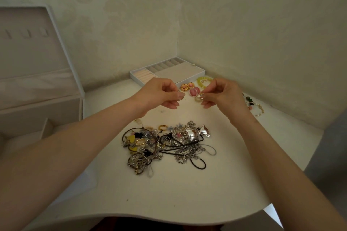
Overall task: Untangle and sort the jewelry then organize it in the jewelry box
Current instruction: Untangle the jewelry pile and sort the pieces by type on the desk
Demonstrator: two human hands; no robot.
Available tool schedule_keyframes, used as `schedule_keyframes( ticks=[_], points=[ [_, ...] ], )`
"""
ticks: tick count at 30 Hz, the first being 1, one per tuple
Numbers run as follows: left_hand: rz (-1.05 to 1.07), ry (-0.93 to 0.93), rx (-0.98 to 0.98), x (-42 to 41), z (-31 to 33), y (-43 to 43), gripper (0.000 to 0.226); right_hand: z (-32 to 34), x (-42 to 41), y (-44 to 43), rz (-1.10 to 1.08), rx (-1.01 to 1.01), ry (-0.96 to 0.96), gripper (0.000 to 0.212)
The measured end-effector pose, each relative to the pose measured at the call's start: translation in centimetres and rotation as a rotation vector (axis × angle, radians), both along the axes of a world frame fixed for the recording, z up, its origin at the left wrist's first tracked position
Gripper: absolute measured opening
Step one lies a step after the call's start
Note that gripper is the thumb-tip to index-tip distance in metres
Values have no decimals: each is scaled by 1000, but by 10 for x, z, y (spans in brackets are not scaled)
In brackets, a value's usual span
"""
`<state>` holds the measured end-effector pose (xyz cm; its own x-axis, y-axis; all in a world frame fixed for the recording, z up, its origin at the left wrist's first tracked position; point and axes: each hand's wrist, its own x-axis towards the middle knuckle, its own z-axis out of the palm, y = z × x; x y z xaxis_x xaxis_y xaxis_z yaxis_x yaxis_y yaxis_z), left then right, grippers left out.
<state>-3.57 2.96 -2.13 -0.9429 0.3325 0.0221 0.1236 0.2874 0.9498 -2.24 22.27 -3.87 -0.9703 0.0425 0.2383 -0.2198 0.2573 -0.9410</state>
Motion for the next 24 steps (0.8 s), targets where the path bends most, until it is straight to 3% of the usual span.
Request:
schedule_keyframes(
  ticks=[3,11,16,24],
  points=[
    [24,14,-18,-2,0,3,13,0,1,-1,13,-6,1,24],
    [11,22,-304,-14,-4,29,11,8,0,7,-87,69,-67,18],
    [-79,18,-246,-8,-9,75,15,14,9,37,-176,347,-160,8],
    [-195,11,-170,18,-13,174,24,-11,38,139,-557,365,-241,11]
  ],
)
